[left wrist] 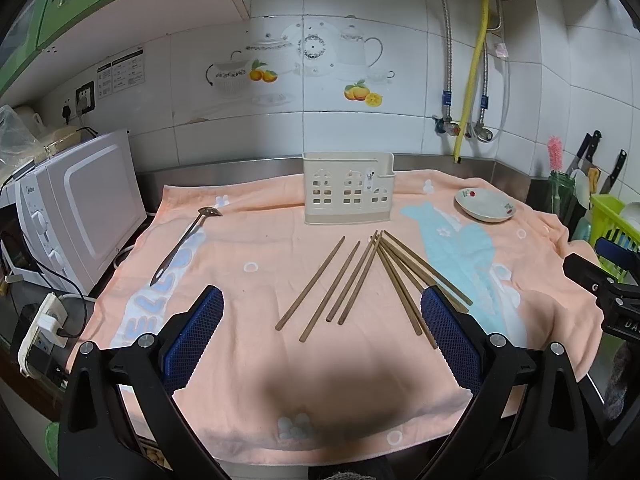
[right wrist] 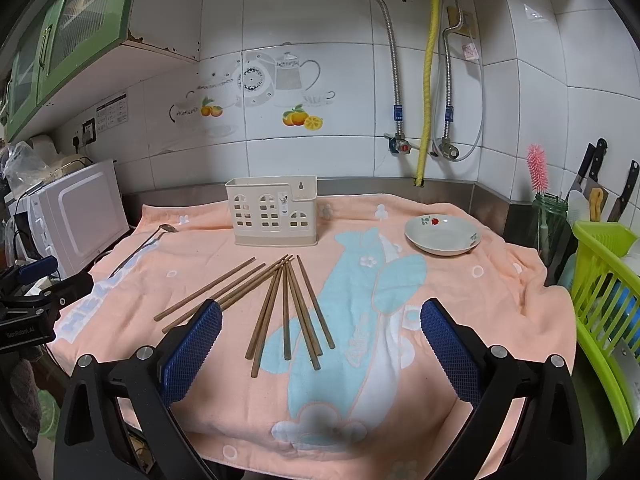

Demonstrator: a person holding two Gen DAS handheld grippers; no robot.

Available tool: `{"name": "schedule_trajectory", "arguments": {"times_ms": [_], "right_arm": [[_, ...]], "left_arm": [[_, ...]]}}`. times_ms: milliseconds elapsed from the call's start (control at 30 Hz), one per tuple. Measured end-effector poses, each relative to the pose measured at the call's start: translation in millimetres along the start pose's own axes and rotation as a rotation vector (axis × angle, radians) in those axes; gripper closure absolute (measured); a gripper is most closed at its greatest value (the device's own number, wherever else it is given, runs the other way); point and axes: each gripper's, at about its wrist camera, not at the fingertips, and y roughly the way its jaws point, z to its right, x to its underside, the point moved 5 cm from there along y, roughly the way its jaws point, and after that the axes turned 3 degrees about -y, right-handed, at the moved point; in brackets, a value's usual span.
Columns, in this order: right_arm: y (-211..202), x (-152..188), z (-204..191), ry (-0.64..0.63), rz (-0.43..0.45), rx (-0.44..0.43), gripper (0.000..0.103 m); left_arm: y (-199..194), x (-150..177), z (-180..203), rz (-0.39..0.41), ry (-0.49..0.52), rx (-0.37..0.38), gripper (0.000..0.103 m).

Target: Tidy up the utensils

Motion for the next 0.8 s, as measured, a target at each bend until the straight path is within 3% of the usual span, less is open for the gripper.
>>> {"name": "schedule_trajectory", "arguments": {"times_ms": [800], "right_arm": [[0.0, 0.0, -2.2, -0.003, 0.006, -0.008, 0.007]], "left_arm": [[-3.4, -0.7, -1.2, 0.002, -0.012, -0.002, 0.006]]}}
